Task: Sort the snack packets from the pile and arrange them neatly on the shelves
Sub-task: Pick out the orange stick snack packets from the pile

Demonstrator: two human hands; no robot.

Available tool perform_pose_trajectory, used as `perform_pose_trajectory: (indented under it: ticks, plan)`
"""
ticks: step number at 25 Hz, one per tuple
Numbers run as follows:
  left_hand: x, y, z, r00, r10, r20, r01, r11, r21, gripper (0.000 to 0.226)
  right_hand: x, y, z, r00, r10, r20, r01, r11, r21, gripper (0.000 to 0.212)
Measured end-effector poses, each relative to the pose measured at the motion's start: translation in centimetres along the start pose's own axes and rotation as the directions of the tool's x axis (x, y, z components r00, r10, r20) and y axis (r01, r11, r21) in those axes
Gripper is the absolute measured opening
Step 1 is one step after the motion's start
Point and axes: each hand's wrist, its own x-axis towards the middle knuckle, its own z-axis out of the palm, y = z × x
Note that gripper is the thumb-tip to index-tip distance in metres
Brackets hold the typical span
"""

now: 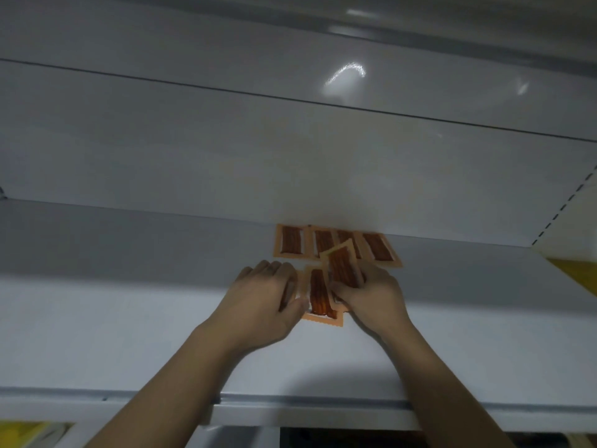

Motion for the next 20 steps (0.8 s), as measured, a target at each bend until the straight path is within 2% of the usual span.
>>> perform_pose_trajectory:
  ticks: [2, 5, 7, 8, 10, 11, 13, 15, 18, 20]
  plan:
    - [0.0, 0.5, 0.1, 0.999, -0.005, 0.04, 0.005, 1.0, 0.005, 0.031, 0.1, 0.2, 0.2, 0.999, -0.009, -0.037, 0.009, 1.0, -0.007, 0.019]
    - [0.0, 0.7, 0.6, 0.991, -0.003, 0.132, 0.001, 1.0, 0.01, 0.041, 0.4, 0.5, -0.8, 0.979, 0.111, -0.172, -0.1, 0.992, 0.072, 0.021]
    - [-0.1, 0.8, 0.7, 0.989, -0.005, 0.151, -0.001, 0.999, 0.04, 0.052, 0.4, 0.8, -2.0, 0.969, 0.164, -0.183, -0.155, 0.986, 0.061, 0.017]
    - [-0.2, 0.8, 0.7, 0.987, 0.001, 0.164, -0.011, 0.998, 0.058, 0.055, 0.1, 0.8, -2.6, 0.973, 0.175, -0.152, -0.178, 0.984, -0.002, 0.011]
    - [-0.2, 1.0, 0.6, 0.981, 0.014, 0.196, -0.027, 0.998, 0.063, 0.057, -1.1, 0.7, -3.0, 0.988, 0.13, -0.084, -0.149, 0.941, -0.303, 0.014]
    - [-0.2, 1.1, 0.6, 0.979, 0.012, 0.205, -0.025, 0.998, 0.058, 0.056, -1.6, 0.9, -2.9, 0.993, 0.073, -0.096, -0.109, 0.883, -0.456, 0.02]
    - [-0.1, 1.2, 0.7, 0.977, 0.0, 0.215, -0.016, 0.997, 0.069, 0.057, -2.4, 1.6, -2.6, 0.986, -0.098, -0.134, -0.003, 0.797, -0.604, 0.03]
    - [-0.1, 1.3, 0.8, 0.976, -0.01, 0.218, -0.009, 0.996, 0.085, 0.06, -2.5, 2.1, -2.9, 0.964, -0.236, -0.123, 0.126, 0.812, -0.57, 0.022]
    - [-0.1, 1.4, 0.9, 0.979, -0.01, 0.201, -0.012, 0.994, 0.107, 0.058, -3.1, 2.5, -2.7, 0.965, -0.25, 0.08, 0.26, 0.866, -0.427, 0.019]
    - [-0.1, 1.5, 0.8, 0.982, -0.011, 0.187, -0.01, 0.994, 0.112, 0.051, -3.2, 2.9, -2.3, 0.967, -0.239, 0.082, 0.252, 0.89, -0.38, 0.022]
